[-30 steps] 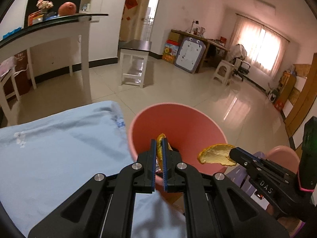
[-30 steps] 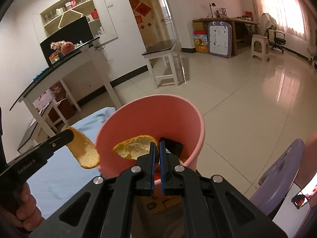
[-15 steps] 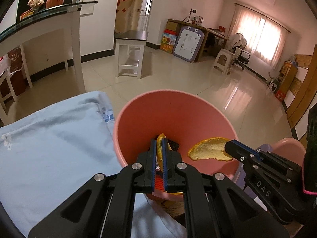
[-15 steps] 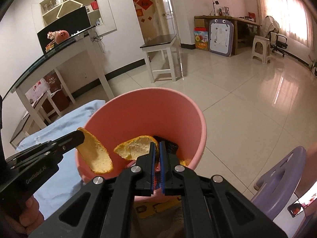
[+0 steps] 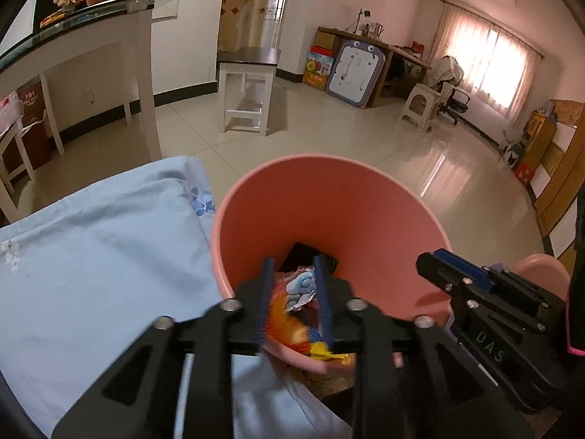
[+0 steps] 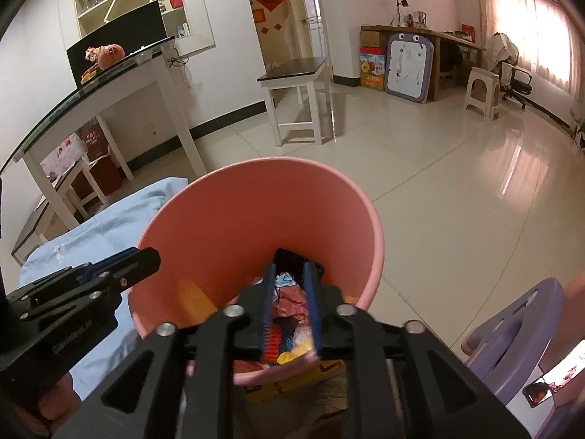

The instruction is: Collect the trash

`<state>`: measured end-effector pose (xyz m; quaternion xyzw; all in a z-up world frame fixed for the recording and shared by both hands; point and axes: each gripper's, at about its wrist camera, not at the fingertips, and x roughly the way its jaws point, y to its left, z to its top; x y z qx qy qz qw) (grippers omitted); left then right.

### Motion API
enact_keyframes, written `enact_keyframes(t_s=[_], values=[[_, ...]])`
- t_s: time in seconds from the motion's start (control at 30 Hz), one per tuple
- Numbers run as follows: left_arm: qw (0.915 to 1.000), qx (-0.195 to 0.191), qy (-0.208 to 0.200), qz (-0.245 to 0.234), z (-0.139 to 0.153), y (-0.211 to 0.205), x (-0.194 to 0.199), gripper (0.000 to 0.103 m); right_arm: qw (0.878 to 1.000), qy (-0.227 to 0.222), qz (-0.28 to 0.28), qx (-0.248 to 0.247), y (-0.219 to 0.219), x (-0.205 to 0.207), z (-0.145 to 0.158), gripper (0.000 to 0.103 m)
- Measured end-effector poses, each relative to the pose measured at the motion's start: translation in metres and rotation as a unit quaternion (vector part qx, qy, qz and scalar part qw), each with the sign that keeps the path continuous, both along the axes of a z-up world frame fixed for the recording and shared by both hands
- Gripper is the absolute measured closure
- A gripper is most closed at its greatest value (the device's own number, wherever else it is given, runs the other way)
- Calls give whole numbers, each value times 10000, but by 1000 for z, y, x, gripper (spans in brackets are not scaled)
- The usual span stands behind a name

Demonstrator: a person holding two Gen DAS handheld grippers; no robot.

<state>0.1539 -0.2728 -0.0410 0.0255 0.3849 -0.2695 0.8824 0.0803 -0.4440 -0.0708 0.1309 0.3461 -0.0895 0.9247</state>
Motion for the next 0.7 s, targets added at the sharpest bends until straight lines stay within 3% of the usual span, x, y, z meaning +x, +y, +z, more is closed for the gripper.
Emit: enact_keyframes(t_s=[0.03, 0.33, 0.7], values=[[10000, -18, -13, -4, 1, 1, -1, 74, 10000, -29, -7, -8, 0, -1, 2, 72], [10000, -30, -55, 4, 10, 7, -8, 70, 9997, -202, 54, -112, 9, -20, 17, 62], [9988, 61, -439, 189, 26, 33, -36, 70, 9986, -480, 198, -101, 34, -54, 37, 48]])
